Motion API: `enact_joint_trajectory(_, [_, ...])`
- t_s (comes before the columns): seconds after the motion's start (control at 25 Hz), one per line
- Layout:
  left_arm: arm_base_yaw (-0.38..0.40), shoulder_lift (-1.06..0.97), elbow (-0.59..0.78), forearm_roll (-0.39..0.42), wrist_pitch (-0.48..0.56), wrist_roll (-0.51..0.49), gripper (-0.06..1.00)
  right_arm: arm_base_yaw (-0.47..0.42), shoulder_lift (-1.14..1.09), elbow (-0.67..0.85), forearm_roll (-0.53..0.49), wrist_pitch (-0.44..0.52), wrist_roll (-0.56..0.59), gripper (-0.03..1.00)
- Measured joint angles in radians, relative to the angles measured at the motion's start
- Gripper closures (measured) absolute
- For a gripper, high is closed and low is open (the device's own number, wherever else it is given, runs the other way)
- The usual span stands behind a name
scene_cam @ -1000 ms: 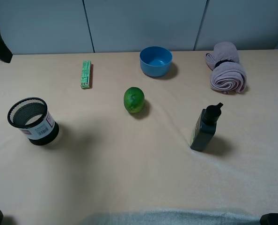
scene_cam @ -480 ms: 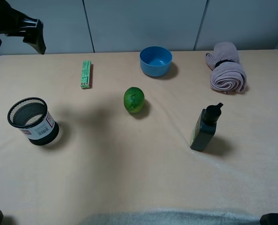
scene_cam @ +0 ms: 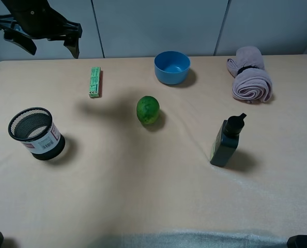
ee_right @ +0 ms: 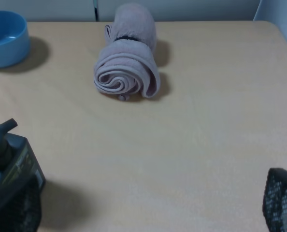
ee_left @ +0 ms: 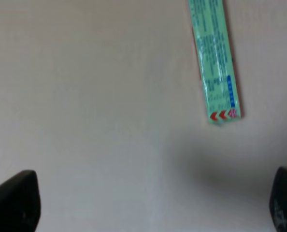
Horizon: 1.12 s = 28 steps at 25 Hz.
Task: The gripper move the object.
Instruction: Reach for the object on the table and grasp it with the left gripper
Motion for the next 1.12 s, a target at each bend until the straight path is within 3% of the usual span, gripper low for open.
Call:
enact_joint_trajectory(0.76, [-0.018,0.329,-0.195,-0.001,-0.068,-0.077,0.02,0.000,0.000,0.000,0.000,0.000,0.000,0.28])
enact_joint_trajectory(1.12, [-0.028,0.398,-0.206,-0.001,-0.129,-0.124,0.03,0.000,0.000,0.000,0.000,0.000,0.000,0.28])
